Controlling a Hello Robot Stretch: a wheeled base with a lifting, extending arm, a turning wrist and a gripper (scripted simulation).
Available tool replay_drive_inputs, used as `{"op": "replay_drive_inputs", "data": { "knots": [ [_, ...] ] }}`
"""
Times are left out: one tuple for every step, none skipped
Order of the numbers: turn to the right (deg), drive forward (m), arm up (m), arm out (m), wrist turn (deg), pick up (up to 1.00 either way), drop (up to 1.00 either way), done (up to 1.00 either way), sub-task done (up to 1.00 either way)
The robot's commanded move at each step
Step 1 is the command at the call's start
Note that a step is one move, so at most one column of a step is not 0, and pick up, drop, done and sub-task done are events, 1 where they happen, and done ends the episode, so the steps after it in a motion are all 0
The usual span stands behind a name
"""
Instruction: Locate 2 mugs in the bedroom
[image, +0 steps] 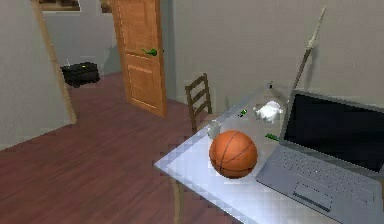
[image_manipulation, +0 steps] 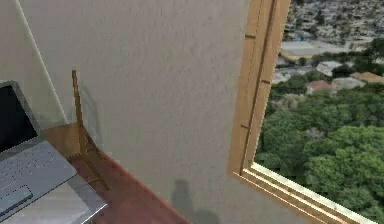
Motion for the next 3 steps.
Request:
{"op": "replay_drive_inputs", "data": {
  "knots": [
    [0.0,0.0,0.0,0.0,0.0,0.0,0.0,0.0,1.0],
    [-45.0,0.0,0.0,0.0,0.0,0.0,0.0,0.0,0.0],
    [-6.0,0.0,0.0,0.0,0.0,0.0,0.0,0.0,0.0]
  ]
}}
